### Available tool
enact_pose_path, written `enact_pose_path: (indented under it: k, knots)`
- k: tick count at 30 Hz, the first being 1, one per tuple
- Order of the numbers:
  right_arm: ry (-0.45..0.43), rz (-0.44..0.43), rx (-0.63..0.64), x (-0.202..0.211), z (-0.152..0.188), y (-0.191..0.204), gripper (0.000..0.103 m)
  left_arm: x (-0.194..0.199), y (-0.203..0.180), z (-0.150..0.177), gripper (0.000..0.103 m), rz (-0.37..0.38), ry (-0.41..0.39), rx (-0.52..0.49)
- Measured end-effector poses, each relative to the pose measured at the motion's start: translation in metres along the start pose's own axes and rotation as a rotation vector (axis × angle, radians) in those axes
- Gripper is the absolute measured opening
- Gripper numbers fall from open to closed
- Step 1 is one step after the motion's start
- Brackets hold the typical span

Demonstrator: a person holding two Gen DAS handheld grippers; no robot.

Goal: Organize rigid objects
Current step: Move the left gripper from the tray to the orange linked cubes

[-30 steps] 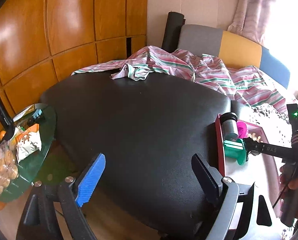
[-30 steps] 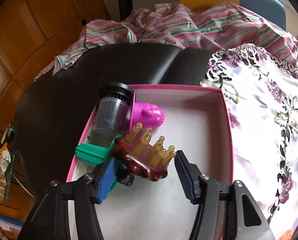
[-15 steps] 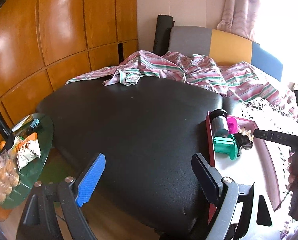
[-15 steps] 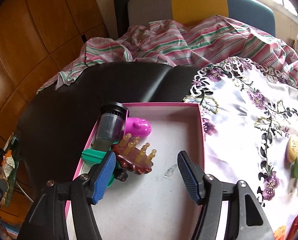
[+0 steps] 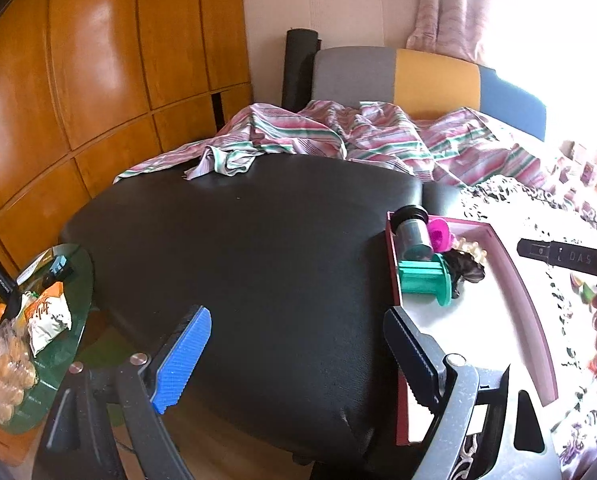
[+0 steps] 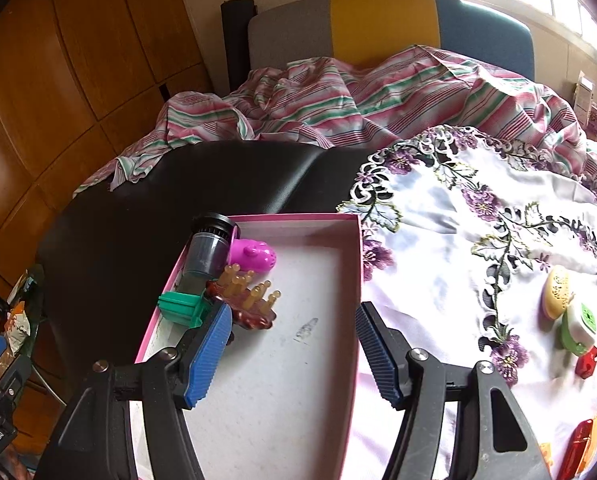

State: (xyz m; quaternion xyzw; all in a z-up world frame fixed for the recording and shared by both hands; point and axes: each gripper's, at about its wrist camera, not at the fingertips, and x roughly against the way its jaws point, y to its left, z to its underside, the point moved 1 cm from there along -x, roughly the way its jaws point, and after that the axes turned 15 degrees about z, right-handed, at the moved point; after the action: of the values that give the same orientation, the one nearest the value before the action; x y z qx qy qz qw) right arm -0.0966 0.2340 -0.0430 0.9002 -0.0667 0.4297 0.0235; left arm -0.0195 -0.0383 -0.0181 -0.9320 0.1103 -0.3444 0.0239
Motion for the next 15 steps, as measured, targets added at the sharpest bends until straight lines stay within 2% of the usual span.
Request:
enact_pose_path:
  k: [10, 15]
  knots:
    - [-0.009, 0.028, -0.014, 0.014, 0.010, -0.026, 0.065, -0.002, -0.019, 0.001, 0.089, 0.023, 0.008, -0.056]
    - [-0.015, 0.065, -0.029, 0.027, 0.018, -0.053, 0.065, -0.004, -0.032, 0.001, 0.089, 0.044, 0.014, -0.090]
